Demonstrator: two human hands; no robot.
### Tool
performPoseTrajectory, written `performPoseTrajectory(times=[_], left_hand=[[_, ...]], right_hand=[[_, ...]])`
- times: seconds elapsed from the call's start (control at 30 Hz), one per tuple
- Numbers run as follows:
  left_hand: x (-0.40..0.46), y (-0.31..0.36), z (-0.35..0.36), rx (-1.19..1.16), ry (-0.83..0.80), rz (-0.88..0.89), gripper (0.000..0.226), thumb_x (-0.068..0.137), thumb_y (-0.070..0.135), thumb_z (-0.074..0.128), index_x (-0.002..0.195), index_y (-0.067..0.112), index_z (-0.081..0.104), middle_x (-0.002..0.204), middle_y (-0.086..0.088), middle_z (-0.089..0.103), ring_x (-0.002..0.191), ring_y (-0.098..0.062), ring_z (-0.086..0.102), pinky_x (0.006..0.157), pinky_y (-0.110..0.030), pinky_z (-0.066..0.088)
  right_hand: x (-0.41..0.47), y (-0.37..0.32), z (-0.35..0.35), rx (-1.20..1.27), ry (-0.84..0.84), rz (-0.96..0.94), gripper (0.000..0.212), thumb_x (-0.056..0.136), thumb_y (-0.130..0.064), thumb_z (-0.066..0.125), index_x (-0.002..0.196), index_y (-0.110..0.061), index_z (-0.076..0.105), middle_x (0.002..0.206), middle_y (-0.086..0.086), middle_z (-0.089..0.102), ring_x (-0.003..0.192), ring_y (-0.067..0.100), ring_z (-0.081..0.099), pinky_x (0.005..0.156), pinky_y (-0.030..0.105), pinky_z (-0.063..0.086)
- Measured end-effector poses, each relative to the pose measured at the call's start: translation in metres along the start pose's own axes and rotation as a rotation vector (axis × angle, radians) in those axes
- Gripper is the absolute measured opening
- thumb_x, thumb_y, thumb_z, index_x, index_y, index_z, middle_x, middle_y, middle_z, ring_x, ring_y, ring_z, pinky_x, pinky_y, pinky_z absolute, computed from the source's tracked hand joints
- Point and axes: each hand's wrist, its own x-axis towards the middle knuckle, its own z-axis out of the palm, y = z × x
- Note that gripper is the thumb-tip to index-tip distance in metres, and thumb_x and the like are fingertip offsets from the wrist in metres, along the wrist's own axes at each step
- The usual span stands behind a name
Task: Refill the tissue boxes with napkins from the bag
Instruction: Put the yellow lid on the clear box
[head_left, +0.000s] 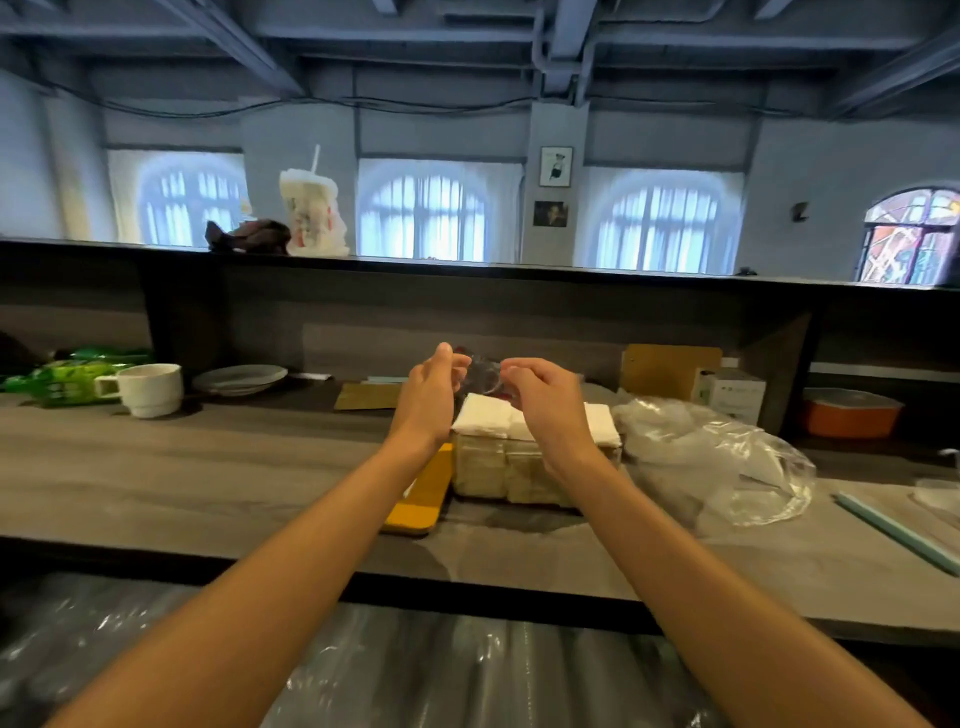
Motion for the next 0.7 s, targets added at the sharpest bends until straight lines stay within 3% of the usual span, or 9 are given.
performPoseTrajectory(times=[0.07, 0.13, 0.23, 0.3, 0.37, 0.5, 0.7], left_hand=[[-0.008, -0.013, -0.017, -0.01, 0.053, -0.055, 0.044, 0.106, 0.046, 0.025, 0.106, 0.025, 0.064, 0.113, -0.001, 0.065, 0.108, -0.018, 0.059, 0.086, -0.034, 0.046], [-0.017, -0.03, -0.035, 0.002, 0.079, -0.133, 0.041, 0.106, 0.045, 0.027, 0.111, 0.023, 0.062, 0.117, -0.004, 0.063, 0.113, -0.022, 0.057, 0.088, -0.036, 0.046], [-0.033, -0.057, -0.062, 0.083, 0.059, -0.206, 0.051, 0.104, 0.05, 0.03, 0.127, 0.016, 0.059, 0.133, -0.01, 0.059, 0.126, -0.026, 0.052, 0.11, -0.045, 0.039], [-0.045, -0.068, -0.079, 0.205, 0.045, -0.245, 0.055, 0.104, 0.052, 0.028, 0.138, 0.016, 0.053, 0.144, -0.01, 0.051, 0.133, -0.027, 0.047, 0.114, -0.043, 0.034], [-0.052, -0.076, -0.089, 0.27, 0.038, -0.273, 0.055, 0.106, 0.049, 0.026, 0.144, 0.015, 0.047, 0.149, -0.011, 0.046, 0.138, -0.027, 0.042, 0.111, -0.038, 0.031], [-0.054, -0.078, -0.092, 0.186, -0.034, -0.365, 0.063, 0.105, 0.055, 0.02, 0.151, 0.016, 0.037, 0.154, -0.011, 0.04, 0.141, -0.027, 0.037, 0.115, -0.041, 0.027], [-0.05, -0.072, -0.095, 0.021, 0.054, -0.446, 0.069, 0.099, 0.066, 0.022, 0.149, 0.021, 0.04, 0.152, -0.009, 0.042, 0.139, -0.027, 0.041, 0.116, -0.049, 0.031]], right_hand=[[-0.013, 0.007, 0.026, 0.029, -0.006, 0.082, 0.021, 0.099, -0.022, 0.051, 0.103, -0.016, 0.071, 0.097, -0.002, 0.068, 0.094, 0.013, 0.061, 0.082, 0.028, 0.052], [-0.026, 0.02, 0.05, -0.023, -0.001, 0.16, 0.022, 0.1, -0.023, 0.05, 0.093, -0.015, 0.069, 0.089, 0.0, 0.067, 0.085, 0.015, 0.06, 0.072, 0.028, 0.048], [-0.044, 0.045, 0.076, -0.183, -0.047, 0.297, 0.027, 0.099, -0.026, 0.048, 0.11, -0.012, 0.067, 0.108, 0.006, 0.067, 0.1, 0.021, 0.059, 0.083, 0.032, 0.047], [-0.055, 0.056, 0.087, -0.282, -0.098, 0.367, 0.035, 0.098, -0.032, 0.047, 0.125, -0.013, 0.058, 0.125, 0.007, 0.061, 0.117, 0.027, 0.054, 0.099, 0.042, 0.046], [-0.063, 0.058, 0.096, -0.376, -0.157, 0.416, 0.044, 0.098, -0.037, 0.046, 0.134, -0.012, 0.05, 0.134, 0.009, 0.056, 0.126, 0.03, 0.046, 0.106, 0.045, 0.04], [-0.073, 0.053, 0.111, -0.572, -0.27, 0.45, 0.05, 0.098, -0.042, 0.042, 0.137, -0.01, 0.041, 0.139, 0.01, 0.052, 0.132, 0.032, 0.038, 0.107, 0.043, 0.034], [-0.077, 0.045, 0.117, -0.509, -0.147, 0.448, 0.065, 0.091, -0.046, 0.061, 0.139, -0.01, 0.038, 0.141, 0.015, 0.045, 0.126, 0.034, 0.046, 0.103, 0.042, 0.041]])
